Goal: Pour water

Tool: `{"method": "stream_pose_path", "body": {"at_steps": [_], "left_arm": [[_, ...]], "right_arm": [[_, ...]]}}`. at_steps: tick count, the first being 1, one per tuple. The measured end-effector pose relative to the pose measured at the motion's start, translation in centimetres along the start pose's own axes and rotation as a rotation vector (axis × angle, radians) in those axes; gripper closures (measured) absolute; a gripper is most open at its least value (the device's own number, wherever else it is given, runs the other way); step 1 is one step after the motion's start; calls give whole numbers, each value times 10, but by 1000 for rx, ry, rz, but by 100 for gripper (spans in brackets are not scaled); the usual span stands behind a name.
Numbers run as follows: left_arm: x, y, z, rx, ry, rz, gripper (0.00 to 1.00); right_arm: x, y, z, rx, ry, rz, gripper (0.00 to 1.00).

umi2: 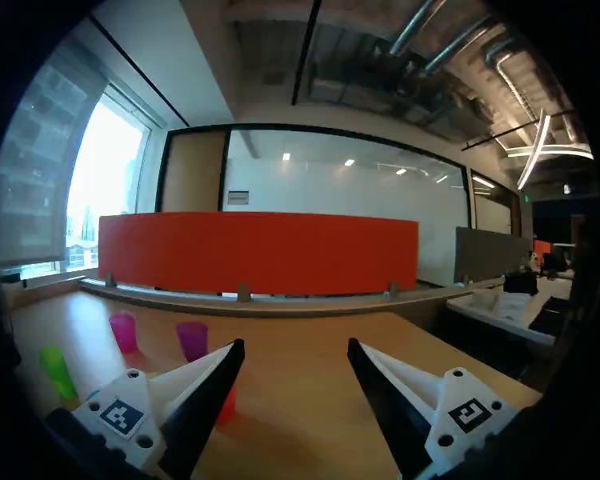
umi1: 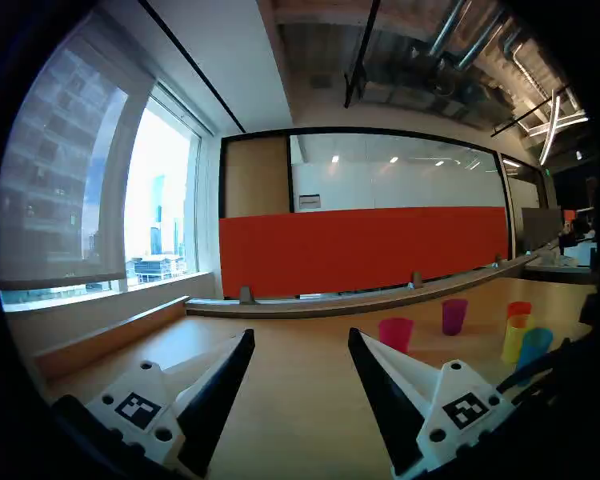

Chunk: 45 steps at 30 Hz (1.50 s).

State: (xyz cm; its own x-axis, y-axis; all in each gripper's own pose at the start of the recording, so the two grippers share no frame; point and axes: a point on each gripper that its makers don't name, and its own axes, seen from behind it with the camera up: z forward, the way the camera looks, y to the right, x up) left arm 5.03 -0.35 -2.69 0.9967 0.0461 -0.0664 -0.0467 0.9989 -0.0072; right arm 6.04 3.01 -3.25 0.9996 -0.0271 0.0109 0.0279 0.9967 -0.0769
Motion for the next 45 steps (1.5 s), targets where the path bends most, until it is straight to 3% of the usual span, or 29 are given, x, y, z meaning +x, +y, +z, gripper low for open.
{"method": "stream_pose_path", "body": {"at_steps": [15, 27, 36, 45], "left_arm": [[-12, 1, 12, 25, 11, -21, 14], [-36, 2, 15, 31, -21, -20, 14], [-43, 3, 18, 21, -35, -53, 14], [-48, 3, 21, 20, -52, -51, 14]], "right_arm": [[15, -22, 4, 8, -21, -28, 0], [18, -21, 4, 2, -23, -34, 0], [21, -22, 3, 1, -22, -39, 0], [22, -20, 1, -4, -20, -45, 0]]}}
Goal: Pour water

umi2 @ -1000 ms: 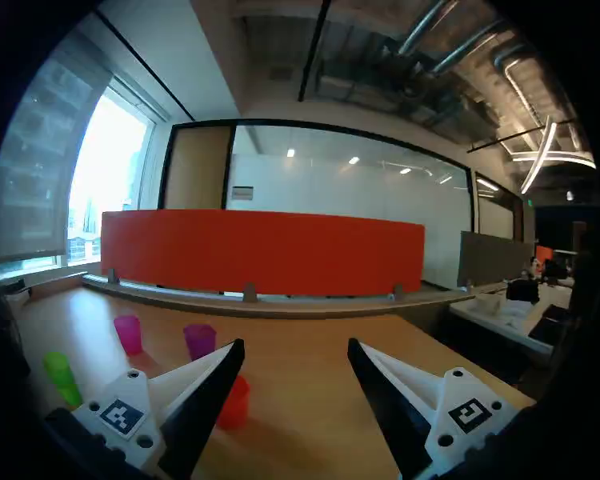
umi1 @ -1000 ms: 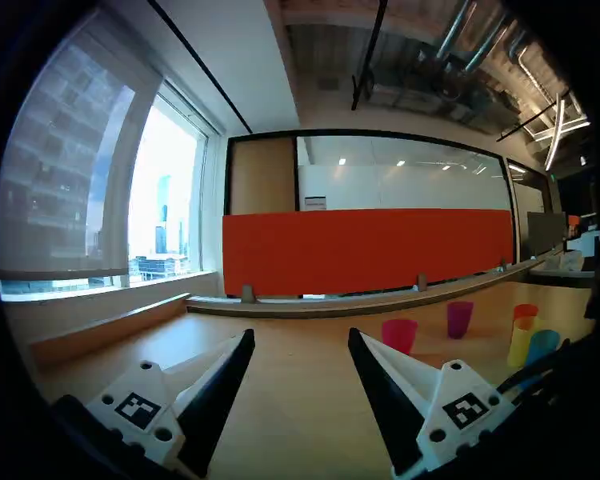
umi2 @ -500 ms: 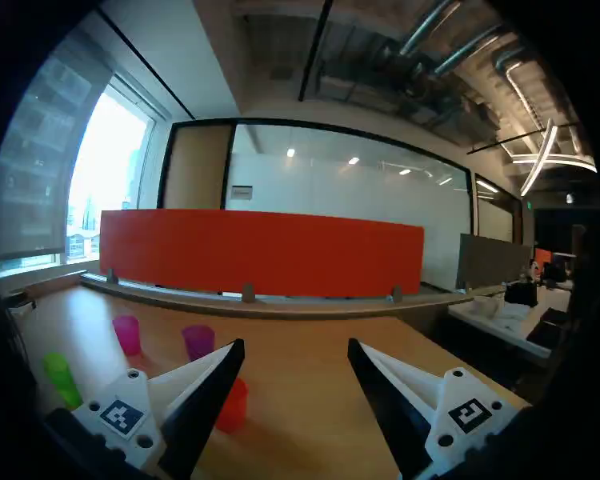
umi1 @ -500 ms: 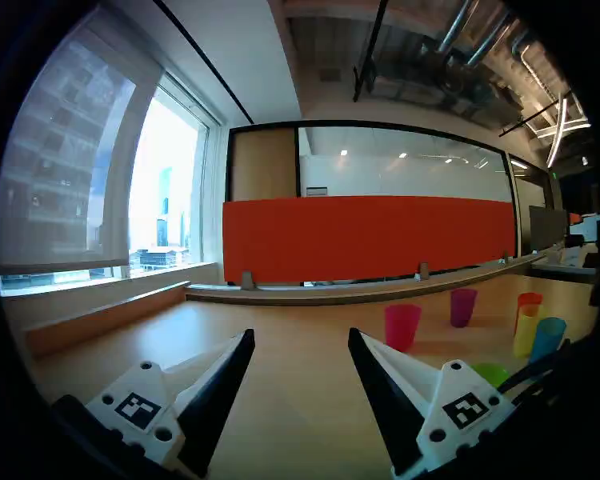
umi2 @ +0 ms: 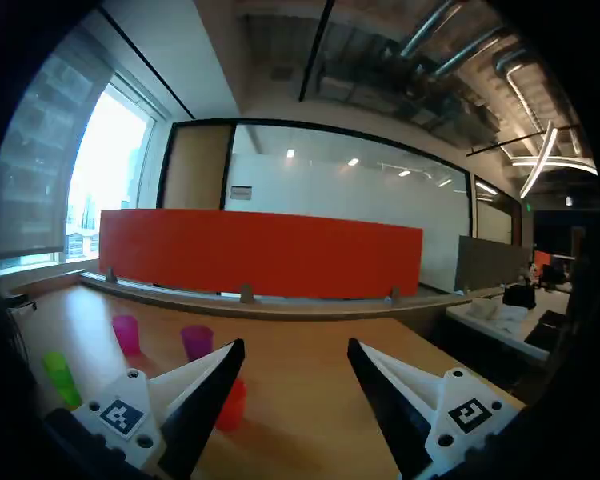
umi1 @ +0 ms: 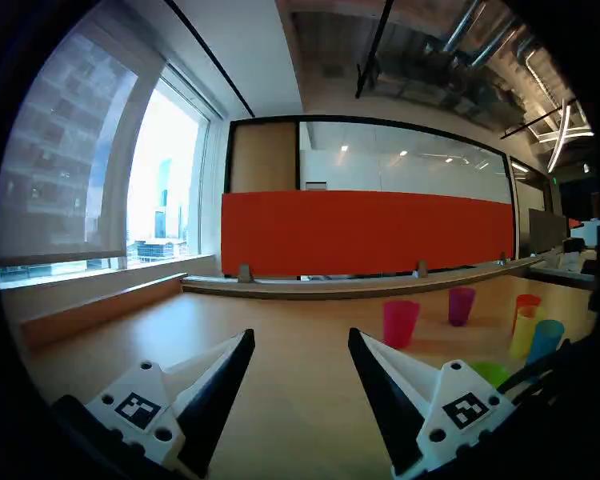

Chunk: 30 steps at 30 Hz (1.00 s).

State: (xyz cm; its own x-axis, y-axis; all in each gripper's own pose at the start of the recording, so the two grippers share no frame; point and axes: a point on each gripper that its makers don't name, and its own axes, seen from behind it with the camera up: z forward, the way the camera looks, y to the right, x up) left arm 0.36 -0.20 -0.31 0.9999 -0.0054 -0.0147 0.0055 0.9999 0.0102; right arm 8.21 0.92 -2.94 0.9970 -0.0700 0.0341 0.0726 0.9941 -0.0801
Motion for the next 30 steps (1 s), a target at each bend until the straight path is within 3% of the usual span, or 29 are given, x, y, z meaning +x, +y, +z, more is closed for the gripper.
{"method": "stream_pose_path", "body": {"at_steps": [22, 30], "left_arm": [[-4, 1, 2, -4, -13, 4, 14], [-4, 1, 1, -4, -14, 5, 10]], "right_arm": [[0, 4, -4, 4, 8, -7, 0], [6, 8, -5, 7, 38, 10, 0]]}}
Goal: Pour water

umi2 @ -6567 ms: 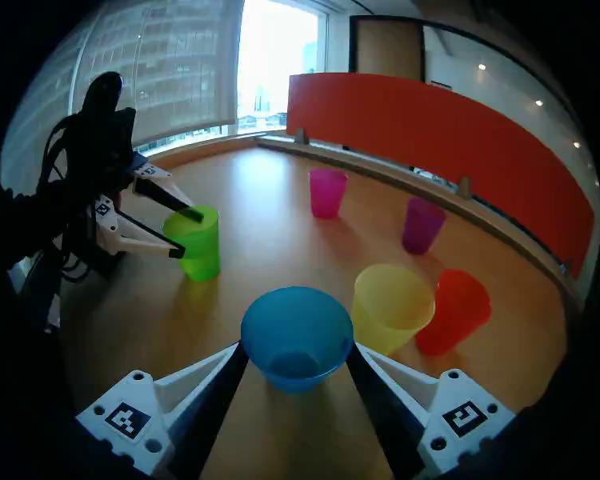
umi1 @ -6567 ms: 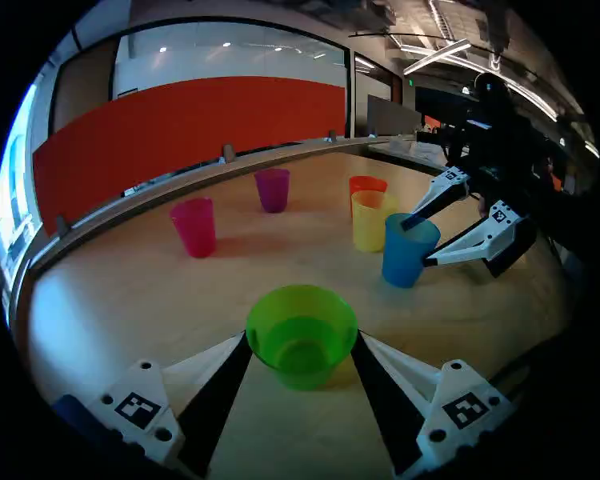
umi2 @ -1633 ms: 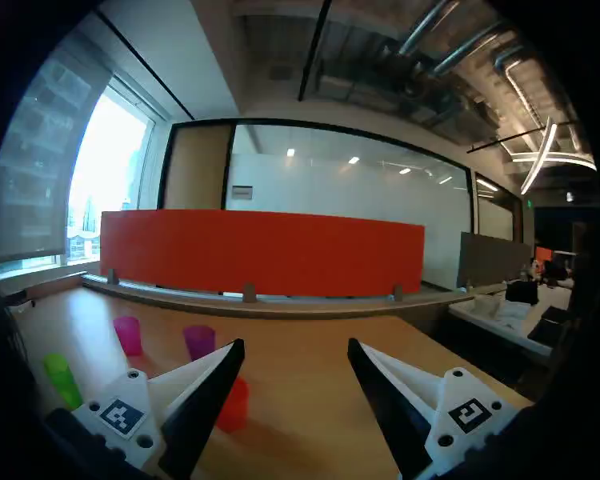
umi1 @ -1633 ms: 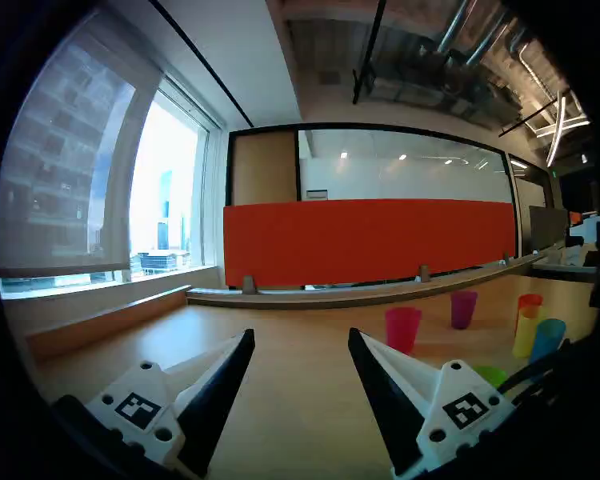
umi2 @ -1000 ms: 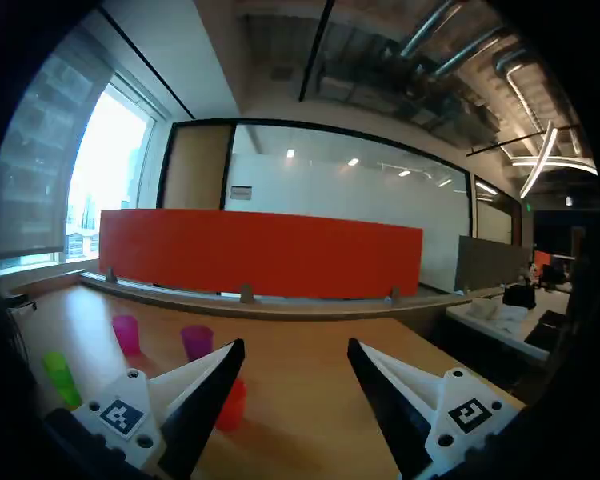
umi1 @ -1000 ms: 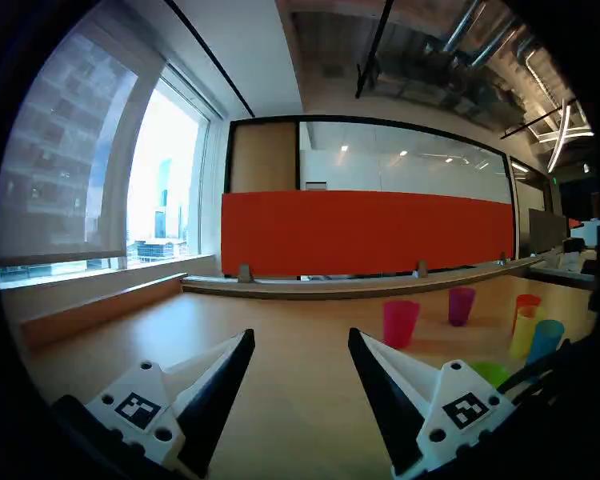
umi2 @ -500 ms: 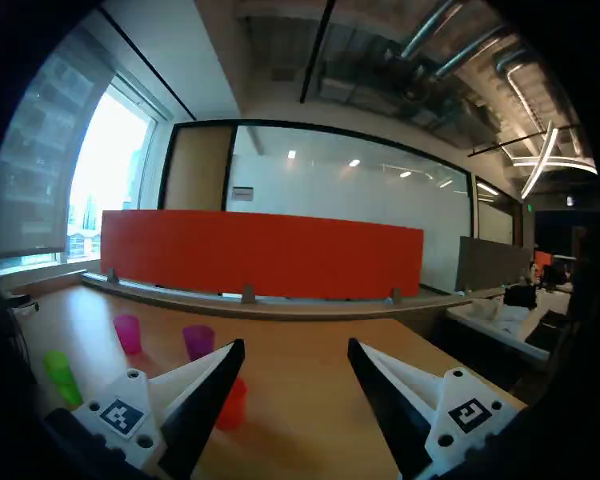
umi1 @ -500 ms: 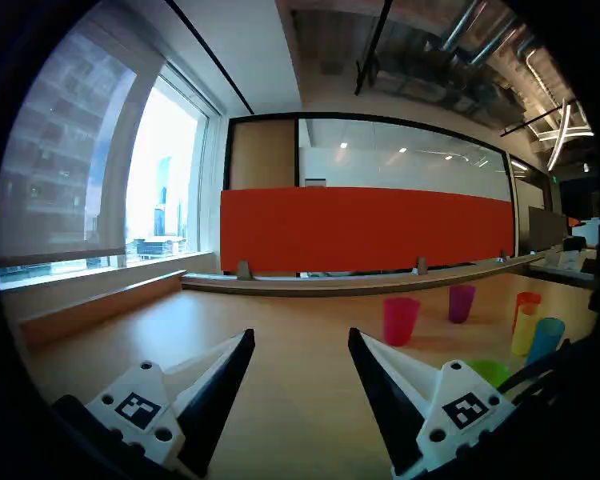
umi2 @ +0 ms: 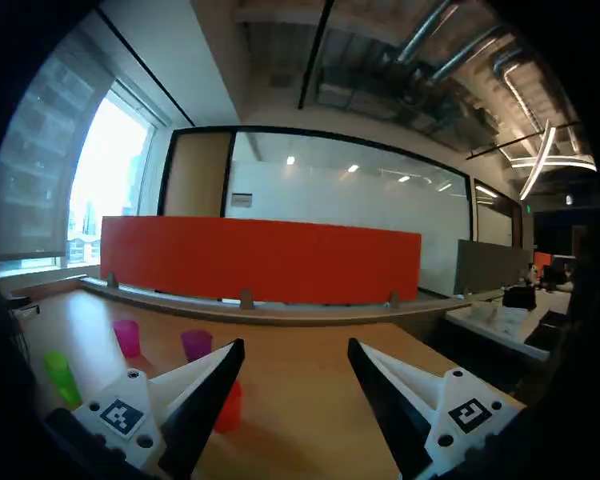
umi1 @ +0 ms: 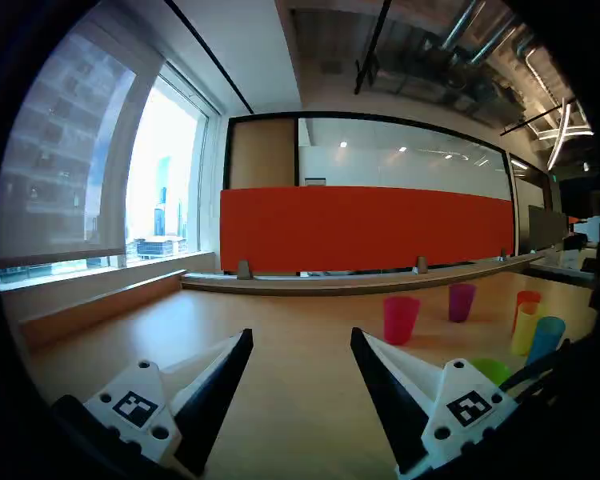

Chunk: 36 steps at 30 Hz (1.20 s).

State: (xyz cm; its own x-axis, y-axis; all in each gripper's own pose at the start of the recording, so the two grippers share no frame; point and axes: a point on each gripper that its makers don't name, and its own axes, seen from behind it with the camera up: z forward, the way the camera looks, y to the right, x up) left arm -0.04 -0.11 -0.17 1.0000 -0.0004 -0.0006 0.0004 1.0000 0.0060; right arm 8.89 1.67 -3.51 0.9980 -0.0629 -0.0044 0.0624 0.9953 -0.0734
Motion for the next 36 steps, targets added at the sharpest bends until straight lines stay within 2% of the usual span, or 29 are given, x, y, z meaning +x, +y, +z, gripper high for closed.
{"method": "stream_pose_path", "body": {"at_steps": [6, 18, 24, 30, 36], "left_arm": [[0, 0, 0, 0, 0, 0, 10], [0, 0, 0, 0, 0, 0, 10], [0, 0, 0, 0, 0, 0, 10], [0, 0, 0, 0, 0, -1, 10], [0, 0, 0, 0, 0, -1, 10]], "right_arm": [[10, 5, -3, -3, 47, -13, 0], [6, 13, 0, -13, 88, -17, 0], [-3, 5, 6, 28, 95, 20, 0], [-22, 5, 16, 23, 85, 75, 0], [-41, -6, 23, 39, 65, 89, 0]]}}
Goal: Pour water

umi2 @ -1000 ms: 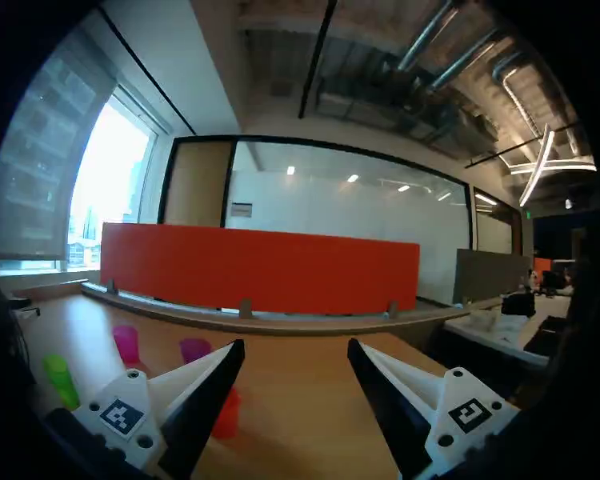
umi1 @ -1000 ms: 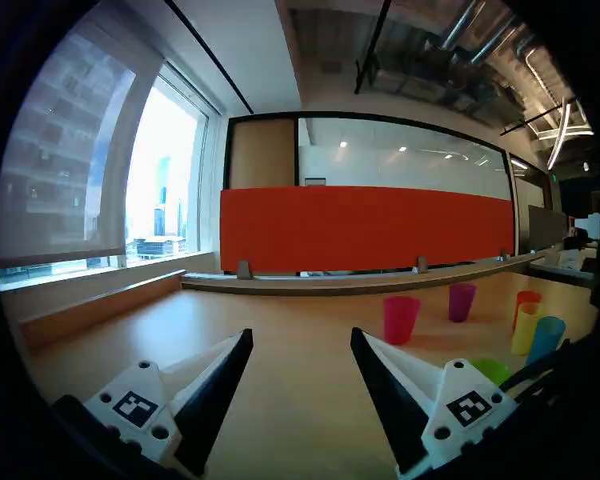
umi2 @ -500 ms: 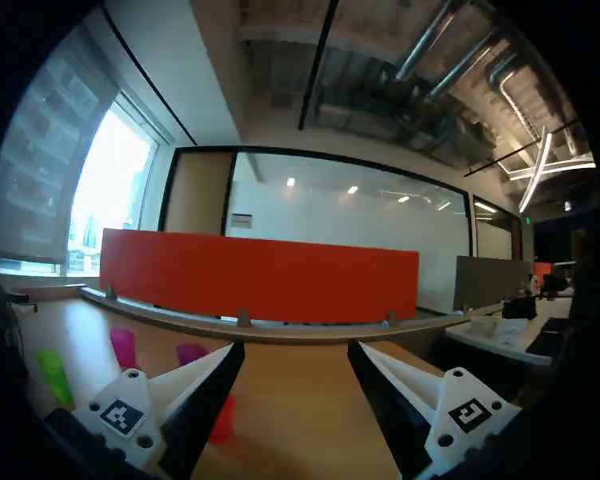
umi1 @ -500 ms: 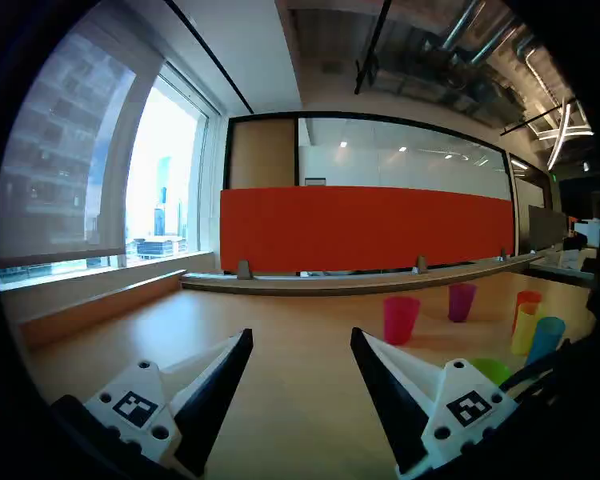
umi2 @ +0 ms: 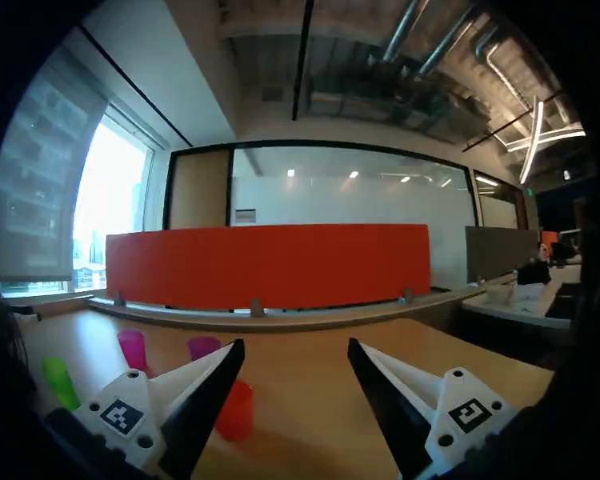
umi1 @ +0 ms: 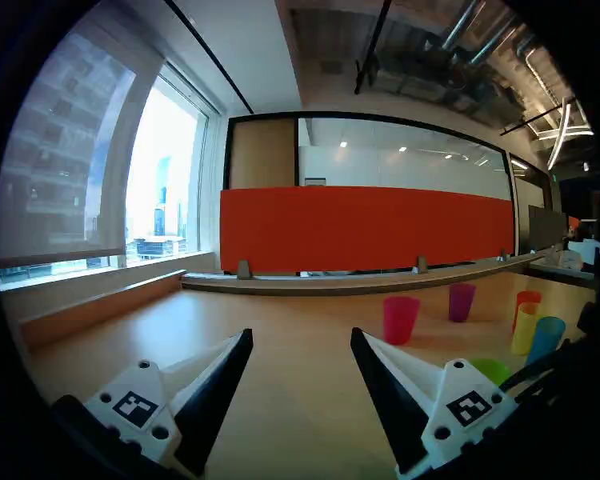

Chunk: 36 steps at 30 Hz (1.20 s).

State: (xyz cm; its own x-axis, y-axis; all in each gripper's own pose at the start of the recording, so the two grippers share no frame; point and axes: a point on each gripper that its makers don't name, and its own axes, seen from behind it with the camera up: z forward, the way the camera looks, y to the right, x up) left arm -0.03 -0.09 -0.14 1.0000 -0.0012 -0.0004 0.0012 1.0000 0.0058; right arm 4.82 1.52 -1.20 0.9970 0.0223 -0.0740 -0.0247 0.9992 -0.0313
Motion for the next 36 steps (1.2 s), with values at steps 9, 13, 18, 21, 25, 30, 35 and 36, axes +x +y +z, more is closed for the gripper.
{"method": "stream_pose_path", "body": {"at_steps": [9, 13, 18, 21, 25, 30, 35, 36], "left_arm": [[0, -1, 0, 0, 0, 0, 10], [0, -1, 0, 0, 0, 0, 10], [0, -1, 0, 0, 0, 0, 10], [0, -1, 0, 0, 0, 0, 10], [0, 0, 0, 0, 0, 0, 10], [0, 0, 0, 0, 0, 0, 10], [0, -1, 0, 0, 0, 0, 10], [0, -1, 0, 0, 0, 0, 10]], "right_arm": [[-26, -9, 6, 14, -16, -29, 0], [-32, -8, 8, 13, -28, -23, 0], [-38, -5, 8, 10, -38, -19, 0], [-41, -4, 9, 9, -42, -22, 0], [-44, -2, 9, 5, -53, -22, 0], [-48, -2, 10, 3, -69, -23, 0], [-48, -4, 12, 4, -72, -27, 0], [-48, -5, 12, 4, -72, -27, 0]]}}
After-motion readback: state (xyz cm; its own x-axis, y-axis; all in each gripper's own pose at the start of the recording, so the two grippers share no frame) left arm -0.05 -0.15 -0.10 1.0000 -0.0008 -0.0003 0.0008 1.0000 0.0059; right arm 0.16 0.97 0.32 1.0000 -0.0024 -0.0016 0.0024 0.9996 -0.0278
